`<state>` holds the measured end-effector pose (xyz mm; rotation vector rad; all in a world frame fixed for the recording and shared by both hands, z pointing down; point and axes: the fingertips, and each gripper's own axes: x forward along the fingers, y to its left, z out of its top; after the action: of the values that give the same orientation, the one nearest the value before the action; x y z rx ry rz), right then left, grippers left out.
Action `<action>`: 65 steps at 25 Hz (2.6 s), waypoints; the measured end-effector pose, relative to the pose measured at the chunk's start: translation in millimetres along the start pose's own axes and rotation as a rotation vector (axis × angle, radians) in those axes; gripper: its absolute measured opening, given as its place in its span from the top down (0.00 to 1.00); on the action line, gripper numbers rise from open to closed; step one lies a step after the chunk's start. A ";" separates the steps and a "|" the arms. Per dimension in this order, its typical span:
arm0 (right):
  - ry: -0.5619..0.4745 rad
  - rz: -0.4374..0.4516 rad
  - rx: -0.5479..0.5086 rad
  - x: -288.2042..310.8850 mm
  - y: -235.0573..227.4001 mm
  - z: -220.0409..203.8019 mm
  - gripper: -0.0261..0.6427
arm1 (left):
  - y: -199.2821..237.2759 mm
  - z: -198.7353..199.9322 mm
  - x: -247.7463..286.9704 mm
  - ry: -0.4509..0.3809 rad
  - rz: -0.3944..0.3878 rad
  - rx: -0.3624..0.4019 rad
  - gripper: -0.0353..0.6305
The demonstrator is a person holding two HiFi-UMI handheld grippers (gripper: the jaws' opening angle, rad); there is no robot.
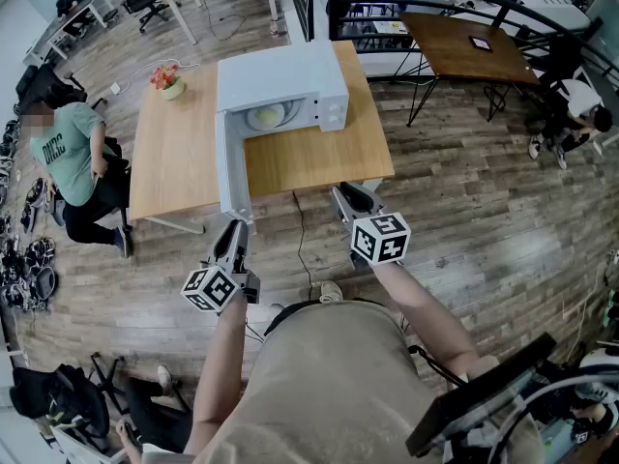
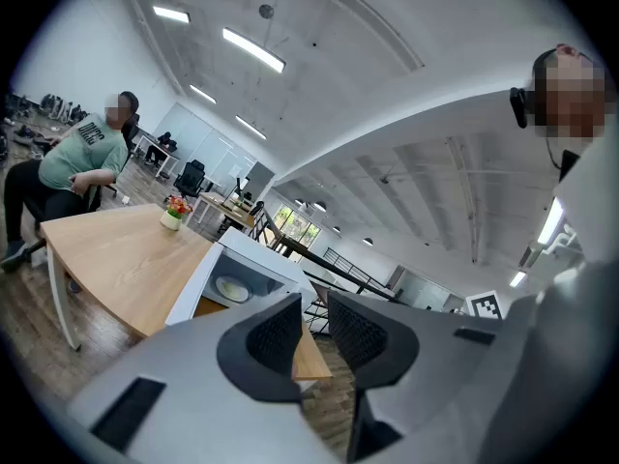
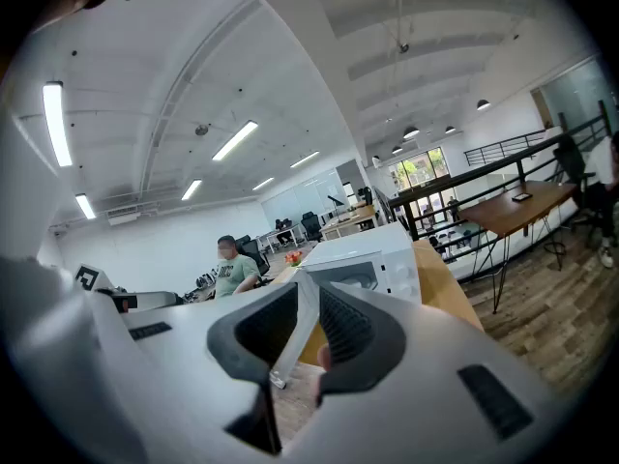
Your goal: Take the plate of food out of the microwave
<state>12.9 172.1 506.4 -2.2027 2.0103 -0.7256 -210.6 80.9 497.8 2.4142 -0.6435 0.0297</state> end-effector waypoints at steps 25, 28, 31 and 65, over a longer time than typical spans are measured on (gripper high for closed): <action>0.030 0.113 0.158 -9.9 -13.9 -17.0 0.80 | -19.9 -35.3 10.0 0.017 0.017 -0.024 0.82; 0.040 0.117 0.157 -12.0 -15.1 -18.7 0.80 | -22.3 -39.4 5.3 0.014 0.028 -0.029 0.82; 0.045 0.114 0.160 -14.6 -17.0 -18.0 0.80 | -25.6 -44.2 3.4 0.017 0.031 -0.038 0.82; 0.044 0.074 0.277 -1.8 -22.0 -22.9 0.80 | -19.8 -41.8 6.1 0.039 0.036 -0.018 0.82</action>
<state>24.3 182.8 534.1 -1.9640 1.8671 -0.9836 -190.6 116.1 521.0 2.3787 -0.6672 0.0850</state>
